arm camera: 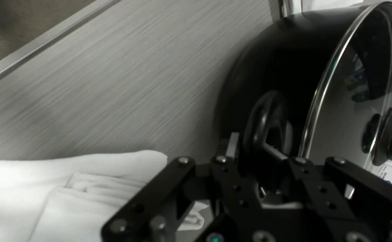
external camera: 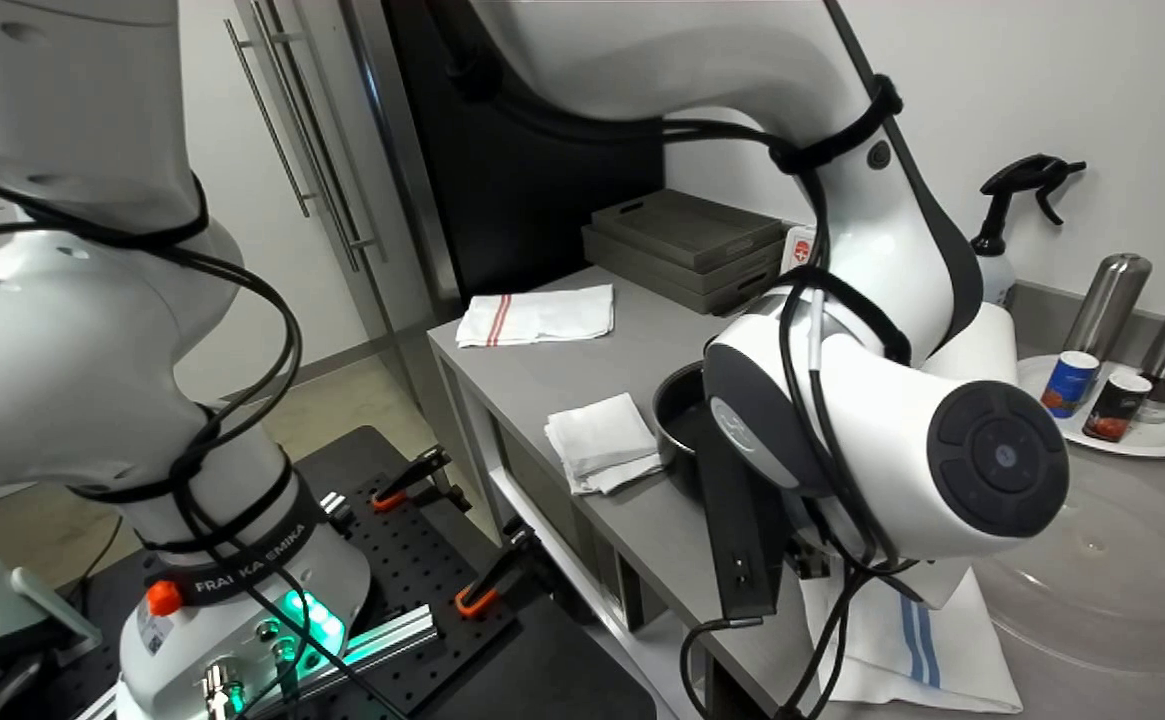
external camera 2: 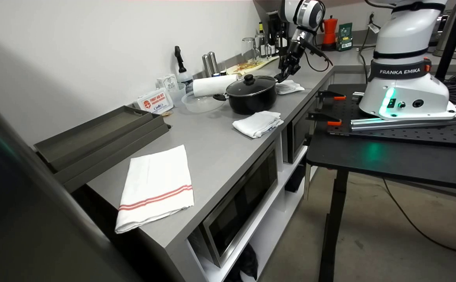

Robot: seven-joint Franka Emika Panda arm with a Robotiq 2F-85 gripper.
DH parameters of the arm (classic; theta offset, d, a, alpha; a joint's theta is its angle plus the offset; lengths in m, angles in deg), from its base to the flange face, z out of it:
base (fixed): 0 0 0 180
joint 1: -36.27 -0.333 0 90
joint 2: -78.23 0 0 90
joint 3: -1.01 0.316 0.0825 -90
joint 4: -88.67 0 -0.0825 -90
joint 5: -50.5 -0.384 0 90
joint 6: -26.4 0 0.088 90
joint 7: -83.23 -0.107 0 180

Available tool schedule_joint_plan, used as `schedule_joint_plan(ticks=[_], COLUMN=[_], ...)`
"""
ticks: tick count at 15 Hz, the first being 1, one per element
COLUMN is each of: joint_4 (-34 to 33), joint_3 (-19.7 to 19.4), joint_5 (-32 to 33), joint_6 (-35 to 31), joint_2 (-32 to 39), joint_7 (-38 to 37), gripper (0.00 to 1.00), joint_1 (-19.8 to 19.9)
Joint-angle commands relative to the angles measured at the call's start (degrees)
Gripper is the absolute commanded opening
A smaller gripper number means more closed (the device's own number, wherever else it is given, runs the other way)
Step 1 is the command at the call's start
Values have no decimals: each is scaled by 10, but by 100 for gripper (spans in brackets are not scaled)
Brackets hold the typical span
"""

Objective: Move the pot to the right

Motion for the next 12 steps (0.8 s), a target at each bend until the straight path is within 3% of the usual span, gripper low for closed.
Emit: schedule_joint_plan(ticks=[1,12], joint_4=[13,13], joint_3=[-17,-54], joint_5=[-31,-92], joint_6=[16,58], joint_2=[-3,28], joint_7=[24,50], gripper=[2,2], joint_1=[-6,5])
